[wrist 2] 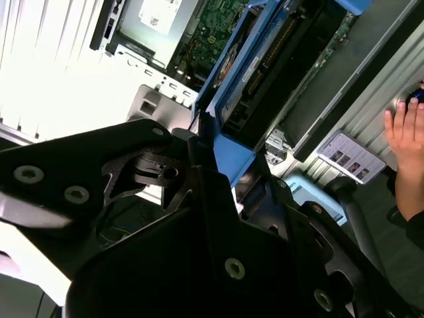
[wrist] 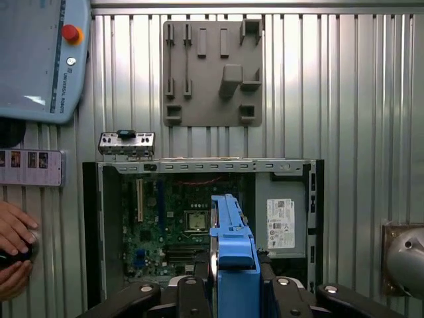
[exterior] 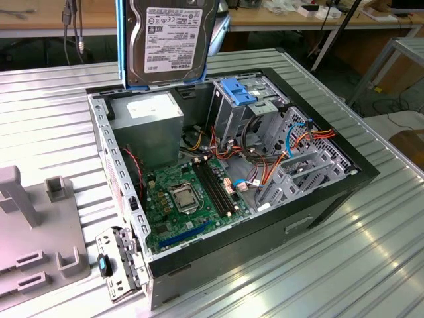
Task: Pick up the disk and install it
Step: 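Pick up the disk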
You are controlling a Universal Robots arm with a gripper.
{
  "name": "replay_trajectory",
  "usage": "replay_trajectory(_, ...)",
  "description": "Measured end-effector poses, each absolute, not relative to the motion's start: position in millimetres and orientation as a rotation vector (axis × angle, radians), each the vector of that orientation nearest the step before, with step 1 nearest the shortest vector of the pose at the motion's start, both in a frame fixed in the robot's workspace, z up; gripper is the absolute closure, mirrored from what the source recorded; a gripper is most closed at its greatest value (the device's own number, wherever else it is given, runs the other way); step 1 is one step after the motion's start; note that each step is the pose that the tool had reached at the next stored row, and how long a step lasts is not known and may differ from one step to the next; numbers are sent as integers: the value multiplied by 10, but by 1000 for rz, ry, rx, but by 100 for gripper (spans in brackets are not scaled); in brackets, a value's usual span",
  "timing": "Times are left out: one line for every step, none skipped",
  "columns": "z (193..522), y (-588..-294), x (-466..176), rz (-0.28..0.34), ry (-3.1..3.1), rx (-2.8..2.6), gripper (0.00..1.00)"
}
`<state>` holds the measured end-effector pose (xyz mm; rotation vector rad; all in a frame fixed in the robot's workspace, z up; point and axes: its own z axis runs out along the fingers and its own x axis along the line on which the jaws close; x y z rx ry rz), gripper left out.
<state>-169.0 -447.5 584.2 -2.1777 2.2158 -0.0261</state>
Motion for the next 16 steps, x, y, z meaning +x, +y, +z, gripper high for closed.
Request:
replay_trajectory(5819,-4475,-1588,-26,2216,-2178,63)
replay_trajectory(5806,-4475,-1538,-26,2216,-2178,63)
replay_trajectory(5801,-4477,-1498,-26,2216,-2178,63)
replay_trajectory(5796,-4482,-1460,-26,2216,-2178,63)
replay_trajectory(5792,-4484,-1423,-26,2216,-2177,63)
replay_trajectory(5789,-4484,-1385,-26,2216,-2178,63)
replay_trajectory(5786,-4484,-1351,-26,2216,-2178,63)
replay_trajectory(5778,-4484,-1289,-26,2216,-2178,63)
replay_trajectory(5774,-4485,-1244,-26,2216,-2177,63)
replay_trajectory(5771,-4486,-1216,-26,2216,-2178,63)
replay_trajectory(5762,-4490,-1155,-26,2216,-2178,63)
replay_trajectory(5758,-4494,-1120,-26,2216,-2178,63)
replay_trajectory(5754,-4498,-1105,-26,2216,-2177,63)
replay_trajectory(5751,-4504,-1099,-25,2215,-2177,63)
replay_trajectory(5748,-4513,-1098,-23,2214,-2176,63)
replay_trajectory(5742,-4536,-1097,-18,2212,-2174,63)
